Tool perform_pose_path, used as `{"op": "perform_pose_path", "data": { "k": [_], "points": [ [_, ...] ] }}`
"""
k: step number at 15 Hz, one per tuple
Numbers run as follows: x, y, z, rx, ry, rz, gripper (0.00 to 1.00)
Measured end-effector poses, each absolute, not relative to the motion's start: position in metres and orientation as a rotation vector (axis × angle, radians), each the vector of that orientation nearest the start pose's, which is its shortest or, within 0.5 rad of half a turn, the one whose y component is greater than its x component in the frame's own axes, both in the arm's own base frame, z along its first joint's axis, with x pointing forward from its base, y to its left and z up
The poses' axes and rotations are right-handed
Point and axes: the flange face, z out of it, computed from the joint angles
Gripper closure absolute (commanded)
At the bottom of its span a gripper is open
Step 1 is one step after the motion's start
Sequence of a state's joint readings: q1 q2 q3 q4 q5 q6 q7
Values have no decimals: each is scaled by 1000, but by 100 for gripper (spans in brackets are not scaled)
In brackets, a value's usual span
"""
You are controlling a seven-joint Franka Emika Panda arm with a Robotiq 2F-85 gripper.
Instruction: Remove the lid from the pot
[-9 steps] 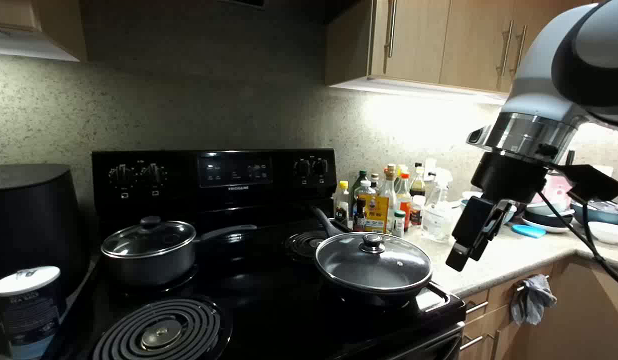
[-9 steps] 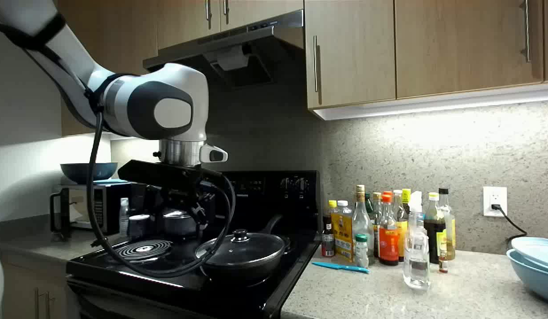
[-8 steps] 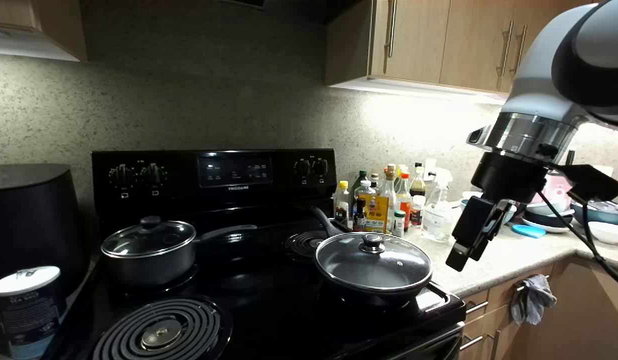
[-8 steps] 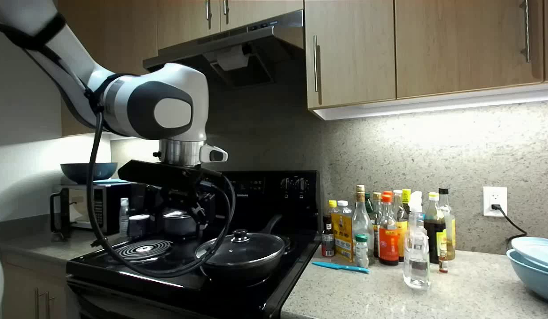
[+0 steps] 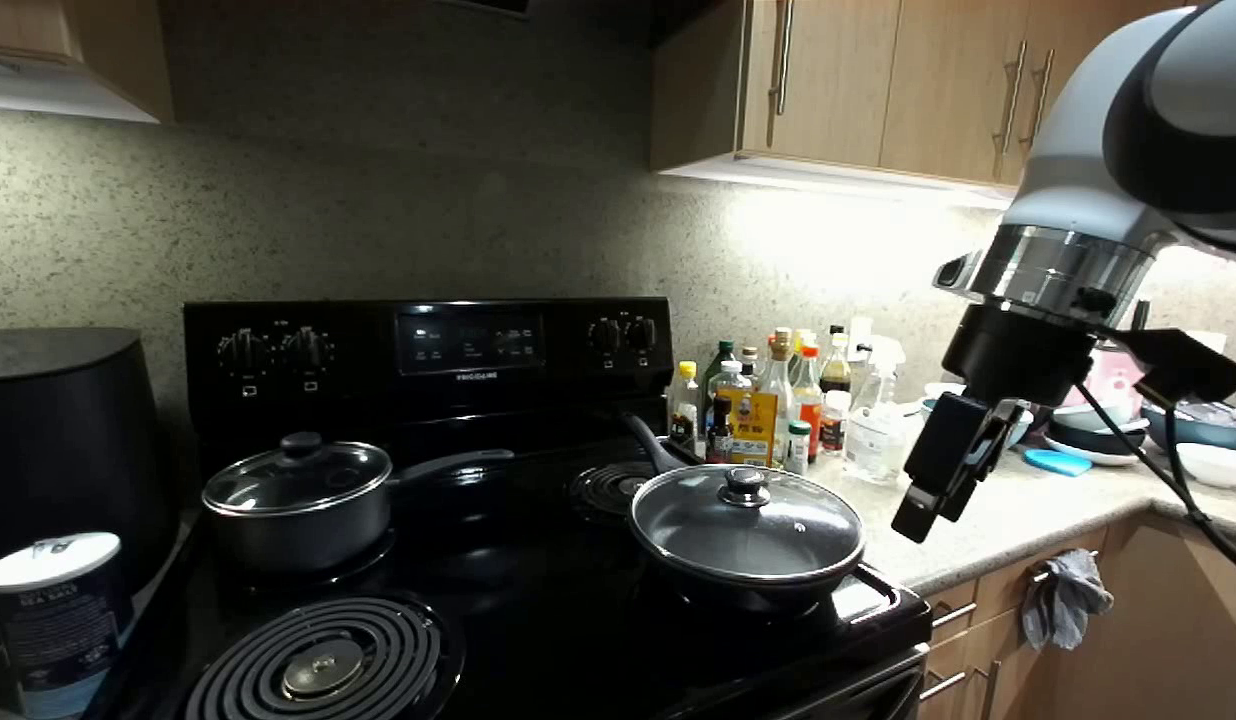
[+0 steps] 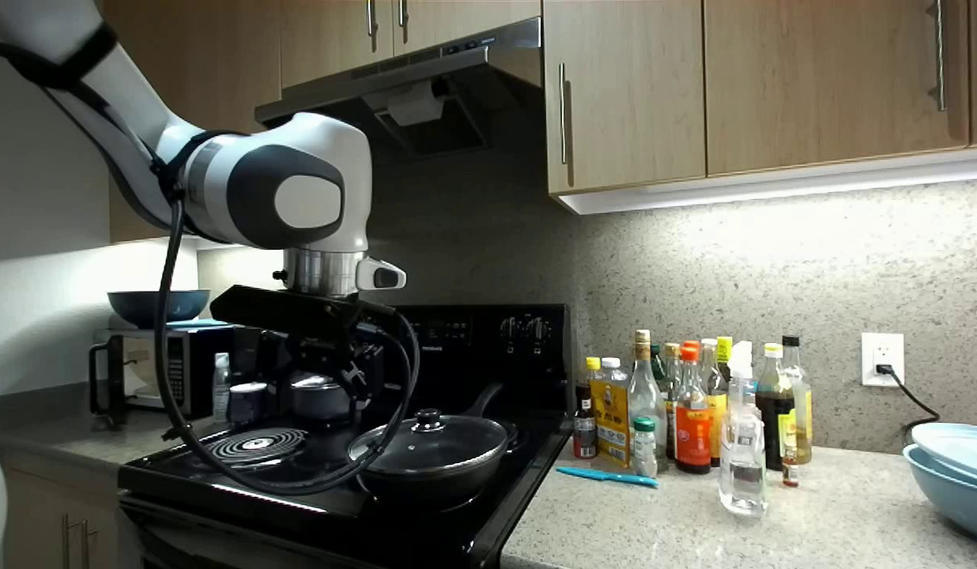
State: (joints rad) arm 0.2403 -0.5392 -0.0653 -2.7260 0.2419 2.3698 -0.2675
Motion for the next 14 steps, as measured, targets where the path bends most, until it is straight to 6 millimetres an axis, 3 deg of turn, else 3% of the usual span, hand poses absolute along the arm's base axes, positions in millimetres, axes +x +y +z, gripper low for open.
{"op": "perform_pose_path", "data": {
  "k": [4, 11, 14],
  "points": [
    [373, 71, 410, -2889, -425, -301, 0],
    [410, 77, 461, -2871, -425, -530, 0],
    [415, 78, 461, -2872, -424, -529, 0]
  ]
}}
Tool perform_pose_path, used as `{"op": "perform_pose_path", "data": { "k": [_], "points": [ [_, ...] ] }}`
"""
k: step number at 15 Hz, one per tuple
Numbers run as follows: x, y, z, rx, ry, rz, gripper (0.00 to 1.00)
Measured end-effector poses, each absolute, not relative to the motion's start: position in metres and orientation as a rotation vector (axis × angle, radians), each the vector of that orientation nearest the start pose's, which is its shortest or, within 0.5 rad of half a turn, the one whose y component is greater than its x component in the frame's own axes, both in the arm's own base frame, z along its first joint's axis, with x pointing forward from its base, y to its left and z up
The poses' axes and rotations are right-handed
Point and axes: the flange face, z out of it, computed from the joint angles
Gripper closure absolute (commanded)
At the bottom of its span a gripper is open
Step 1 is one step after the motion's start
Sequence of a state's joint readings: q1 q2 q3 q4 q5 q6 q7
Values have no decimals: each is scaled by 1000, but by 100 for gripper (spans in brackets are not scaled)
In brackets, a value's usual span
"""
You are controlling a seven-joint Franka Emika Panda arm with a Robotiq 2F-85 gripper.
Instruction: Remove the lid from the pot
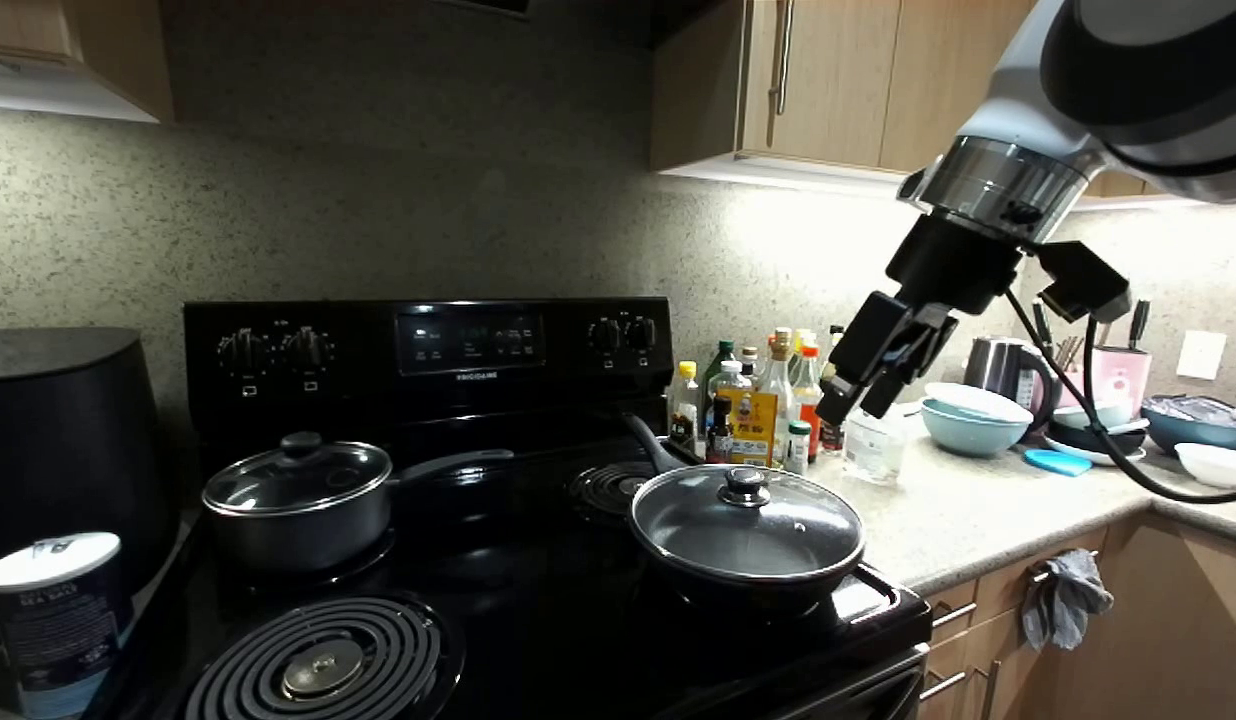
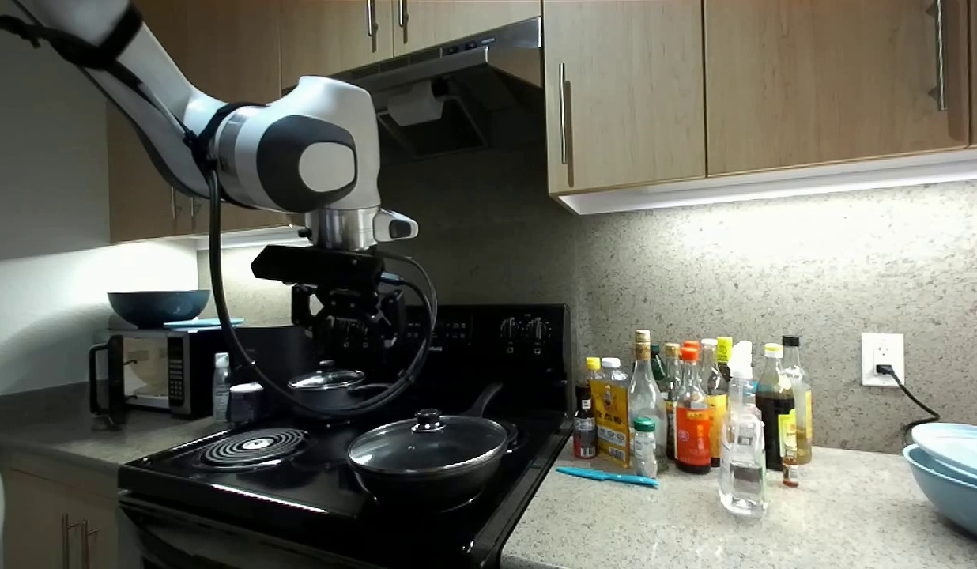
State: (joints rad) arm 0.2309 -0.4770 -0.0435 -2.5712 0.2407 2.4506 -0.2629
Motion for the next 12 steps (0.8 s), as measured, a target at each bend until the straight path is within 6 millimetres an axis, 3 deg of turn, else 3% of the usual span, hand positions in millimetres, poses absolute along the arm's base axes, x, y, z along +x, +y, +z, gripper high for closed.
{"op": "perform_pose_path", "data": {
  "k": [6, 12],
  "points": [
    [422, 77, 470, -2881, -384, -550, 0],
    [464, 77, 488, -2922, -250, -583, 0]
  ]
}}
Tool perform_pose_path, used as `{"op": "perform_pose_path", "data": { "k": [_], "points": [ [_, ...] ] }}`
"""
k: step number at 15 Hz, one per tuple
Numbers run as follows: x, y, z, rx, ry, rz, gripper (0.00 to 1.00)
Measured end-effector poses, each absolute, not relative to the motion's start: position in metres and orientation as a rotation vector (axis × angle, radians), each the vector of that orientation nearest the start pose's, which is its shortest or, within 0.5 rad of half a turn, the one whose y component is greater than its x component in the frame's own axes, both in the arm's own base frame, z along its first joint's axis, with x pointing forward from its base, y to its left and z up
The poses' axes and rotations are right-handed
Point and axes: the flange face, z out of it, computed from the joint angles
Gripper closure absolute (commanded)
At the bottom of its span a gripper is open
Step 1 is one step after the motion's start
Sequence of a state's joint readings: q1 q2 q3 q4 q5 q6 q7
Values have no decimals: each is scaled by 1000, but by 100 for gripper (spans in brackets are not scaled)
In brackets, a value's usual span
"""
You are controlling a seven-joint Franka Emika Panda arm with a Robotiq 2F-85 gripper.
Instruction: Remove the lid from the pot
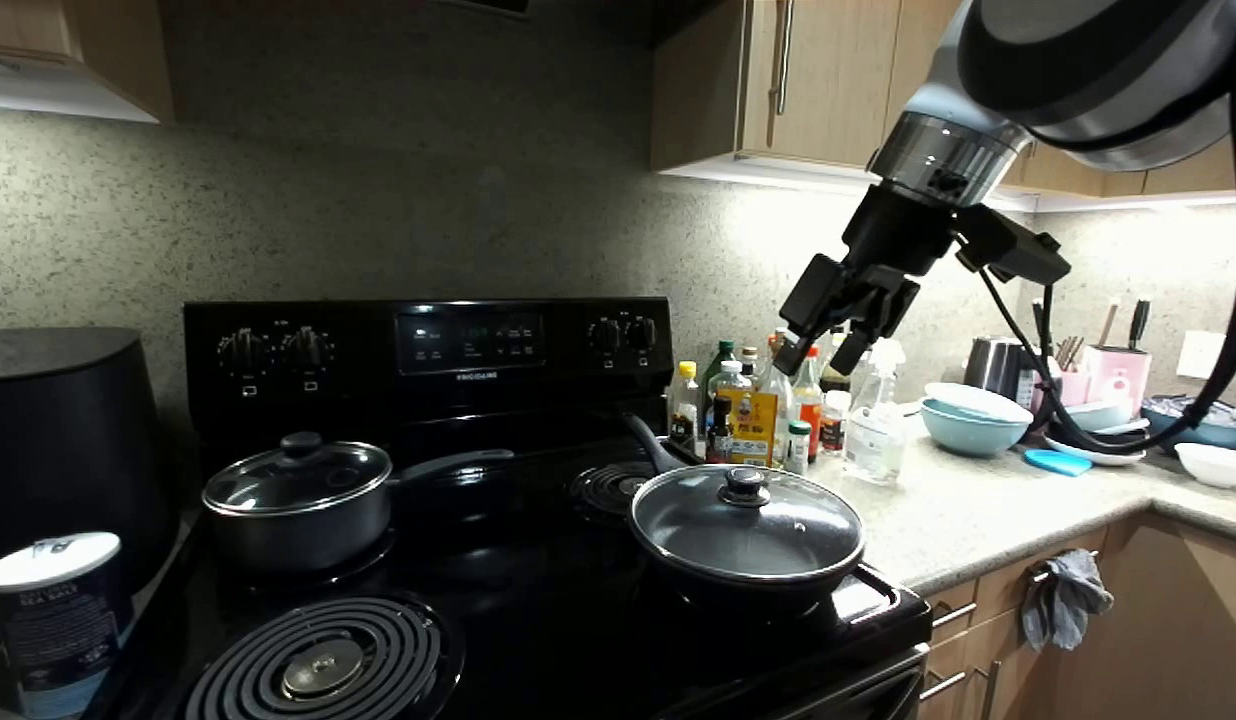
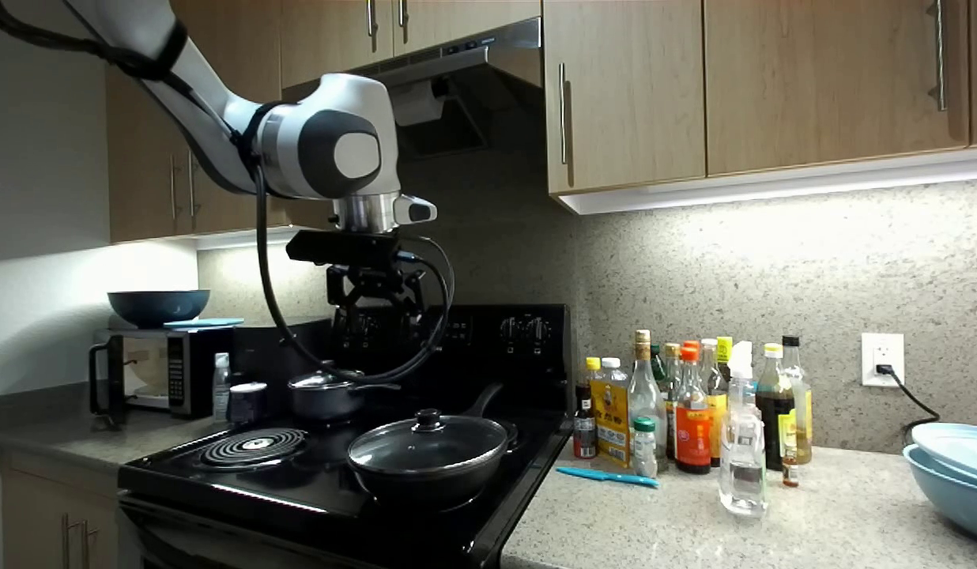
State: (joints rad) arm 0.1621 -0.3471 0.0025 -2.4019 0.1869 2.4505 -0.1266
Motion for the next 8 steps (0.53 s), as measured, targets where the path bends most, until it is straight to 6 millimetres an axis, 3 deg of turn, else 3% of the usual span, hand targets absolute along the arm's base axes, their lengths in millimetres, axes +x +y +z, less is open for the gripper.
{"op": "perform_pose_path", "data": {
  "k": [3, 8],
  "points": [
    [483, 79, 481, -2933, -207, -558, 0],
    [488, 80, 477, -2937, -206, -539, 0]
  ]
}}
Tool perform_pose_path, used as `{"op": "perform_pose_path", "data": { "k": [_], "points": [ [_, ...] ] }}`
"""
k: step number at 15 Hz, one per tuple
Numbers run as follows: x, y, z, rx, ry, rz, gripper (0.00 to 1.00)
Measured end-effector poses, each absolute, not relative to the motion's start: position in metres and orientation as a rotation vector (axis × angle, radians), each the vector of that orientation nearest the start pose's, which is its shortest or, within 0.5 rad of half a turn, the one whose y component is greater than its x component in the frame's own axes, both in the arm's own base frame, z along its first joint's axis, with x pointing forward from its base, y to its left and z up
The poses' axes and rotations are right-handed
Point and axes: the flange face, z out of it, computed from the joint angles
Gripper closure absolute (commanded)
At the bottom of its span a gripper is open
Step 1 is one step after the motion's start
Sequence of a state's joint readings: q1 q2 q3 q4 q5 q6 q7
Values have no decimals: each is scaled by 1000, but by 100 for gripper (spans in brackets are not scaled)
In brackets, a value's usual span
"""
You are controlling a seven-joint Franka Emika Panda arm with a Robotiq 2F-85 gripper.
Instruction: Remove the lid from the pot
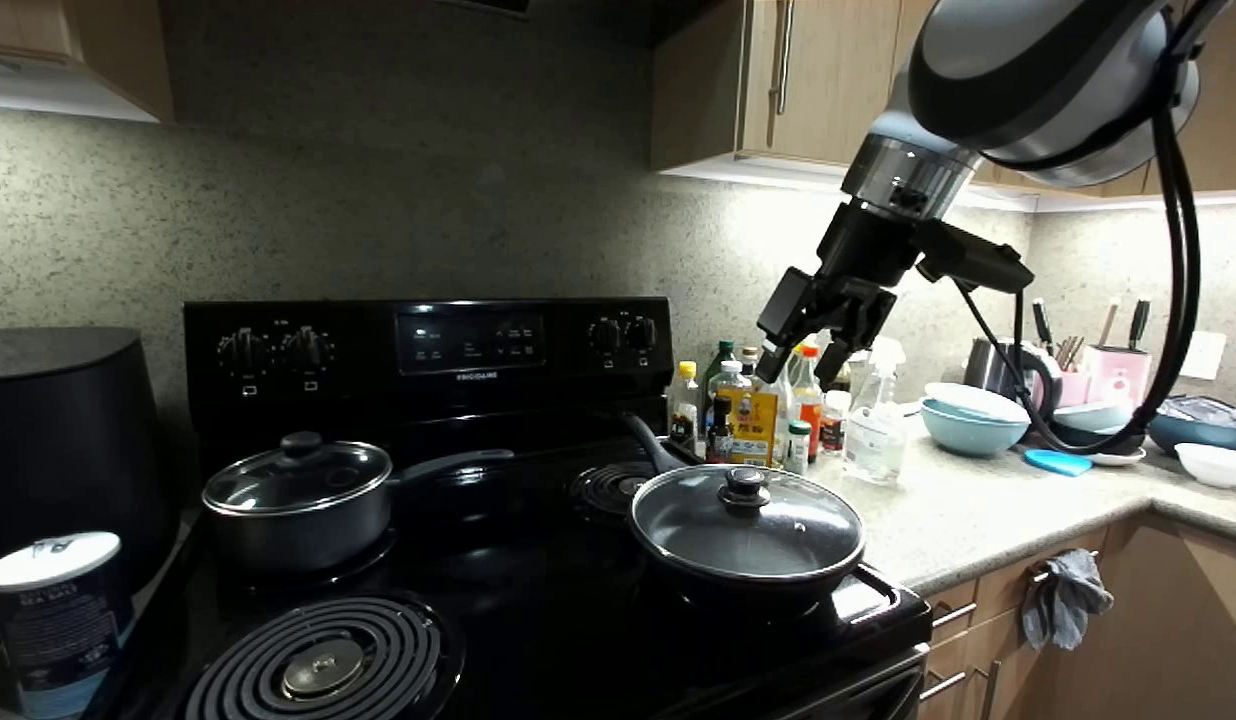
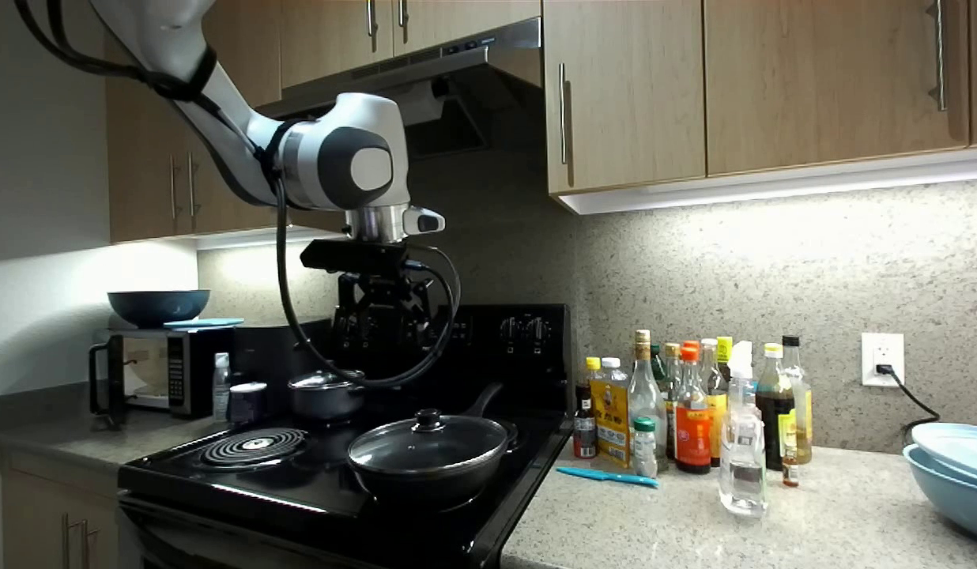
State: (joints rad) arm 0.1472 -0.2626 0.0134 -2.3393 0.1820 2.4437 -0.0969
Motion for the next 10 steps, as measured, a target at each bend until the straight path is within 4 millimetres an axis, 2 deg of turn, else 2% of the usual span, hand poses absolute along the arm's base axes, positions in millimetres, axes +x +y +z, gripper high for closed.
{"op": "perform_pose_path", "data": {
  "k": [5, 10],
  "points": [
    [489, 74, 462, -2955, -185, -458, 0],
    [497, 55, 439, -2970, -81, -388, 0]
  ]
}}
